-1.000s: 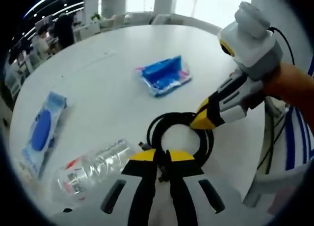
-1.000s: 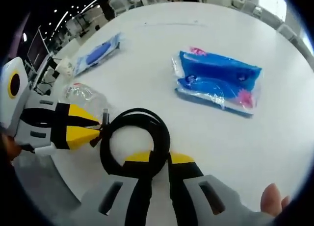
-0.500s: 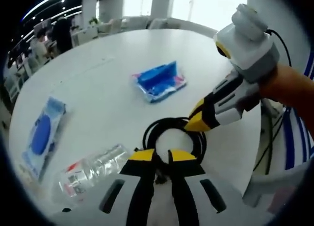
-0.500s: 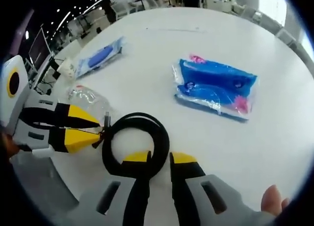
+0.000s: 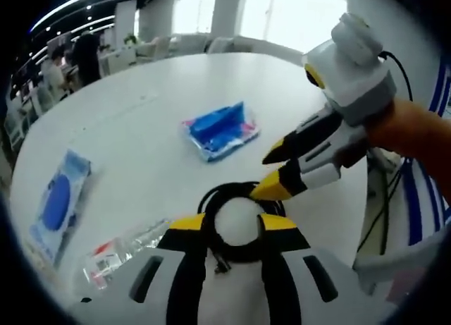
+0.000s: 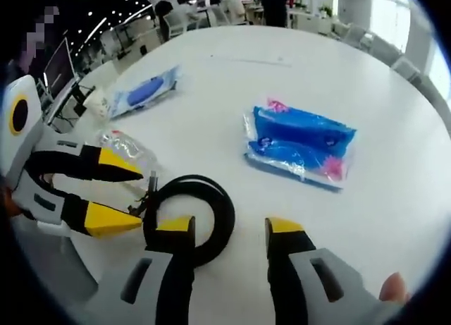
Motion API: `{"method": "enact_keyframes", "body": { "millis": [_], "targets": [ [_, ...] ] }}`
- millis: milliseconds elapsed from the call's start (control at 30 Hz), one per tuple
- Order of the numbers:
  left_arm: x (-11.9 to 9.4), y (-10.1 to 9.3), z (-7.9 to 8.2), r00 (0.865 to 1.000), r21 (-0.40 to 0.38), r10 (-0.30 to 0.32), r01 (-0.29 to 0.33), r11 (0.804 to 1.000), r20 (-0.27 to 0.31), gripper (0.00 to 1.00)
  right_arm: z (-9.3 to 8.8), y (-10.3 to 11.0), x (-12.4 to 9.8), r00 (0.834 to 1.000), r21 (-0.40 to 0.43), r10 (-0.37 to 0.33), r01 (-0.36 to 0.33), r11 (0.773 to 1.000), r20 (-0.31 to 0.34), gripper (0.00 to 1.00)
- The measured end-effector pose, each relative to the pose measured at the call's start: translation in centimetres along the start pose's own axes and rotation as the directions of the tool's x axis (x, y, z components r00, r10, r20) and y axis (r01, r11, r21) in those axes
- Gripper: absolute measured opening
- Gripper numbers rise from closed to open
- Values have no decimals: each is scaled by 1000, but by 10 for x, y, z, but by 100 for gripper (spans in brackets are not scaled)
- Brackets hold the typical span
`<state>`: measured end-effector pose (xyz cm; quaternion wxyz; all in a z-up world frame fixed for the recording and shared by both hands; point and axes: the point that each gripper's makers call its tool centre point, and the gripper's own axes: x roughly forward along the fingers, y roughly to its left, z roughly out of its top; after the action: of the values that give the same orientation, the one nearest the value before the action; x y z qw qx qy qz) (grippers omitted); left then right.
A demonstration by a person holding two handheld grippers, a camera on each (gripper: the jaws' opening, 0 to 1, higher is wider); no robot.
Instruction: Arrange the tabletop items into an orderly group along one side of the table until the central work area is clear of visible clutter.
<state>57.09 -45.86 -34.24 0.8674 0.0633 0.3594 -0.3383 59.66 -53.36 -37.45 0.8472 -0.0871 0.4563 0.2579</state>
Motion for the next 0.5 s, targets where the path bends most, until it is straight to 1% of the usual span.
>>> {"method": "enact_keyframes", "body": {
  "millis": [167,300,367,400,467,500],
  "targets": [
    [-3,3,3,1000,-6,6,-6,1000,20,35,7,-3,-4,999,-21,-25,25,999,41,53],
    [-5,4,3,1000,-7,8,-7,1000,22,38,9,-3,-5,999,-22,-22,23,999,48,53],
    [-7,5,7,999,-15,8,-7,1000,52,43,11,-1,-5,998,-27,-20,22,999,61,59],
    [-7,5,6,999,-16,8,-7,1000,48,46,12,-1,-5,998,-29,-21,23,999,64,60],
    [-7,4,7,998,-29,2,0,1000,57,51,14,0,-5,997,-35,-24,27,999,78,67],
    [-7,5,7,999,-29,3,-1,1000,54,52,16,0,-6,996,-39,-26,29,999,87,70]
  ]
}}
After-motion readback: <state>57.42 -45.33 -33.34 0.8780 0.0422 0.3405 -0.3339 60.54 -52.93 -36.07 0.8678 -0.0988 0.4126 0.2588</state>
